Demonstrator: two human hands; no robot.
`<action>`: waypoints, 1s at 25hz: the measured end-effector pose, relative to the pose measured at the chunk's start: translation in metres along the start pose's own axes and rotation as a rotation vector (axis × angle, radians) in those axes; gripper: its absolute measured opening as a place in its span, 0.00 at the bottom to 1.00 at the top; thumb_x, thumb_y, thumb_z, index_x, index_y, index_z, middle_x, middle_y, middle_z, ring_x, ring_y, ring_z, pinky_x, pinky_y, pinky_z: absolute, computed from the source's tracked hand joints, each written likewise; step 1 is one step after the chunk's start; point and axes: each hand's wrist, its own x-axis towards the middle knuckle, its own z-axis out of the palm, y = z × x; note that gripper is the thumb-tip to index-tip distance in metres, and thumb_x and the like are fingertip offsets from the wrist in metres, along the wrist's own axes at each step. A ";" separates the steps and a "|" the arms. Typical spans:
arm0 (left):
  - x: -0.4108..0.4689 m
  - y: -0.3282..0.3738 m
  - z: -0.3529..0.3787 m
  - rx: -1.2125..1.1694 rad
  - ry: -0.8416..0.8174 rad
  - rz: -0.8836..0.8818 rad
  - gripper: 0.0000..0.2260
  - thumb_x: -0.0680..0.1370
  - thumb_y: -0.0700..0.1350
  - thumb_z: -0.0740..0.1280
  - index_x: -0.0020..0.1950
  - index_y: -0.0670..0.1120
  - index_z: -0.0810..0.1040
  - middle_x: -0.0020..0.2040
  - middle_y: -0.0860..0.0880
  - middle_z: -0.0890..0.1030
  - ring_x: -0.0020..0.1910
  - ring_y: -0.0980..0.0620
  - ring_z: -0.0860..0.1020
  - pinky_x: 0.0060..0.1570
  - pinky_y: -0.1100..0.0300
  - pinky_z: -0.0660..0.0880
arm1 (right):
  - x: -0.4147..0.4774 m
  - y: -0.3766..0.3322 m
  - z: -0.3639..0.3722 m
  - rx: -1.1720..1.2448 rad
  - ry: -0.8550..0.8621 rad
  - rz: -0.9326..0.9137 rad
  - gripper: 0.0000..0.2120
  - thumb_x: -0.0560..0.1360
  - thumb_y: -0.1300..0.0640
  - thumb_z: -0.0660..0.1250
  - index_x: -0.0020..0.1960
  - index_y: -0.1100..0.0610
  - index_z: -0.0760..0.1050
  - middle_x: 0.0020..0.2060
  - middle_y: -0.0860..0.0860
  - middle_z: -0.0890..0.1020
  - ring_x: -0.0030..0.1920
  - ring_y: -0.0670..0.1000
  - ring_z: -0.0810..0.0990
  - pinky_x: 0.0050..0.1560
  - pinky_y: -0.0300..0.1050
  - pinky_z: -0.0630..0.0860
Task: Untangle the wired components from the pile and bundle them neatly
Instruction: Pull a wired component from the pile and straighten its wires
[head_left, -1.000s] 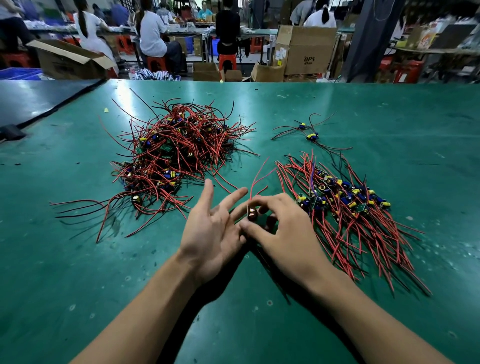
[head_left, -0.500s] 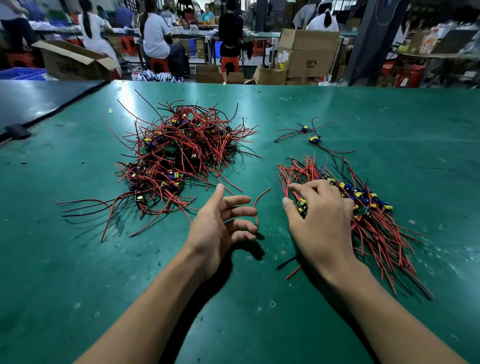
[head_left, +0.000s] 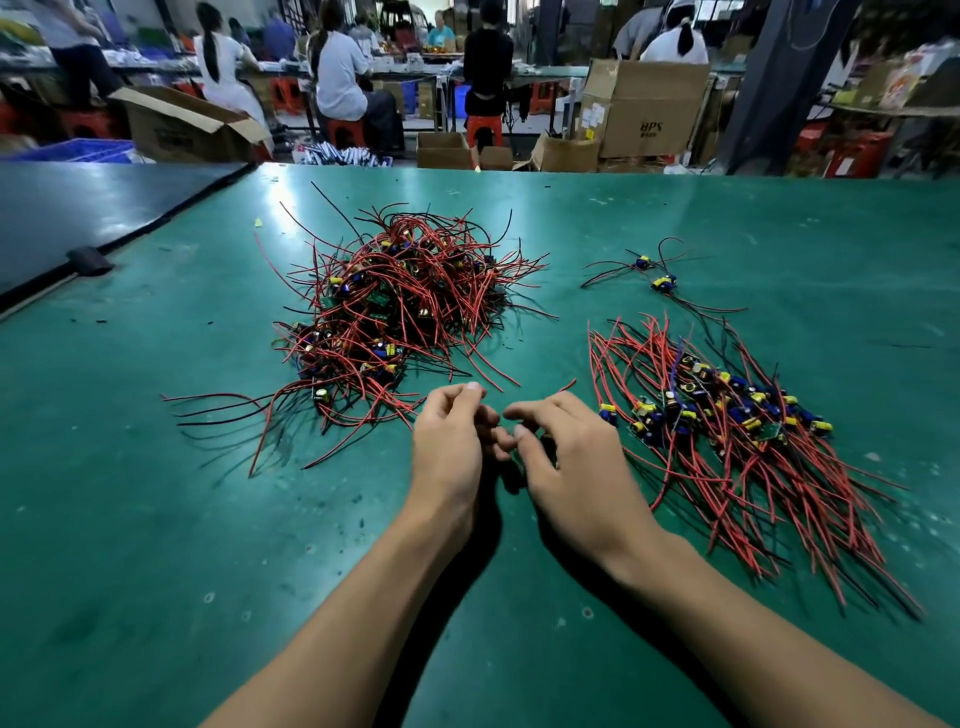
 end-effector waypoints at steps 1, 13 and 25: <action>0.003 -0.001 -0.001 0.016 0.042 0.021 0.04 0.81 0.39 0.60 0.47 0.44 0.70 0.31 0.47 0.71 0.23 0.52 0.70 0.25 0.60 0.66 | 0.005 -0.004 0.003 0.001 0.012 0.014 0.11 0.80 0.54 0.64 0.58 0.54 0.81 0.51 0.48 0.80 0.51 0.46 0.79 0.56 0.42 0.75; 0.019 0.001 -0.005 -0.341 0.198 -0.010 0.11 0.81 0.37 0.55 0.58 0.47 0.74 0.40 0.46 0.84 0.34 0.52 0.83 0.33 0.56 0.79 | 0.128 -0.051 0.073 -0.211 -0.546 -0.011 0.24 0.75 0.56 0.72 0.70 0.50 0.75 0.66 0.53 0.79 0.67 0.54 0.76 0.66 0.45 0.72; 0.005 -0.007 -0.005 0.135 0.054 0.035 0.10 0.77 0.32 0.53 0.45 0.40 0.74 0.31 0.42 0.78 0.25 0.47 0.76 0.27 0.60 0.72 | 0.121 -0.028 0.055 -0.374 -0.571 0.117 0.07 0.73 0.48 0.73 0.47 0.48 0.78 0.53 0.54 0.83 0.54 0.56 0.80 0.57 0.50 0.78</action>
